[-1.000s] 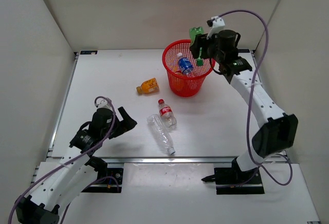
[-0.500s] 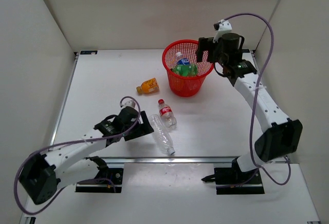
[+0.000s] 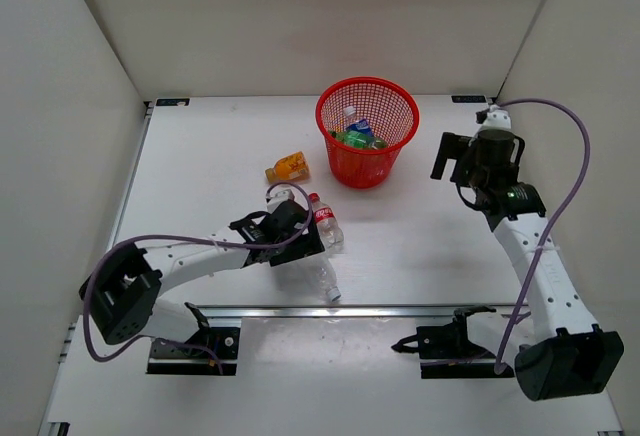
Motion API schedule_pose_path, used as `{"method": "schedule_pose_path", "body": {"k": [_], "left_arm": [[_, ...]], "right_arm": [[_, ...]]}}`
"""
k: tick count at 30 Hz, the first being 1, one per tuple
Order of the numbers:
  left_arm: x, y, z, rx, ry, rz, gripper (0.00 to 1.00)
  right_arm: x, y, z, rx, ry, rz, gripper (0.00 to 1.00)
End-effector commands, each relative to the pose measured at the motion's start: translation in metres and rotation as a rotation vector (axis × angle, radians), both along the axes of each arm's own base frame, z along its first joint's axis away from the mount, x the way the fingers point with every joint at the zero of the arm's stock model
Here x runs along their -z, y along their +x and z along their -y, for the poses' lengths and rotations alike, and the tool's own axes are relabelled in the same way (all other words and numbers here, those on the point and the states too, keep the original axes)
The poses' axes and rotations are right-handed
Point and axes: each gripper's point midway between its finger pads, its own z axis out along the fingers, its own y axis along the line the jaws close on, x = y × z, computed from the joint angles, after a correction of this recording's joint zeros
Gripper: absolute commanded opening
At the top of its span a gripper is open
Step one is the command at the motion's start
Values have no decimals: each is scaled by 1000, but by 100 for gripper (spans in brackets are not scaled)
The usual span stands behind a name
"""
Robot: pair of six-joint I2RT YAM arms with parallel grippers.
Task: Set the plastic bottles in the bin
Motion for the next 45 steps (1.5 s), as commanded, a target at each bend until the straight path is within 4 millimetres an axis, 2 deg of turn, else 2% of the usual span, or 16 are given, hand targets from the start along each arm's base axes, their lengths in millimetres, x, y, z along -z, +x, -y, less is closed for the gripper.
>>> {"method": "schedule_pose_path", "body": {"k": [1, 6, 11, 15, 23, 25, 29, 30, 32, 33, 38, 39, 40, 42, 44, 45], "left_arm": [[8, 12, -6, -57, 31, 4, 99], [17, 17, -5, -47, 60, -11, 93], [23, 13, -19, -67, 69, -32, 62], [2, 17, -48, -130, 54, 14, 48], [-159, 82, -76, -201, -68, 431, 42], [-228, 110, -58, -189, -93, 600, 44], [-309, 163, -10, -177, -148, 821, 50], [-307, 182, 4, -172, -135, 836, 50], [-357, 208, 28, -187, -190, 925, 51], [-338, 227, 46, -167, -162, 900, 53], [-355, 285, 107, -260, -102, 1032, 49], [-371, 284, 114, -270, -127, 1072, 52], [-347, 295, 122, -276, -75, 1055, 54], [-347, 299, 131, -291, -54, 1084, 56], [-323, 303, 142, -281, -10, 1078, 92], [-321, 299, 147, -280, -10, 1084, 97]], "right_arm": [[-13, -10, 8, 25, 42, 48, 99], [1, -18, 23, 71, 13, 7, 99], [4, -29, 30, 86, 4, 14, 99], [10, -42, 39, 111, 3, -6, 99], [82, -71, 42, 152, 62, -174, 99], [88, -72, 36, 145, 92, -182, 99], [94, -74, 25, 117, 140, -170, 99], [92, -74, 22, 108, 163, -157, 99], [88, -76, 13, 66, 191, -139, 99], [85, -75, 13, 63, 195, -126, 99], [87, -79, 9, 55, 210, -123, 99], [86, -78, 12, 61, 203, -123, 99], [87, -79, 14, 70, 194, -134, 99], [89, -78, 18, 79, 183, -139, 99], [92, -78, 21, 89, 180, -140, 99], [90, -77, 20, 83, 178, -140, 99]]}}
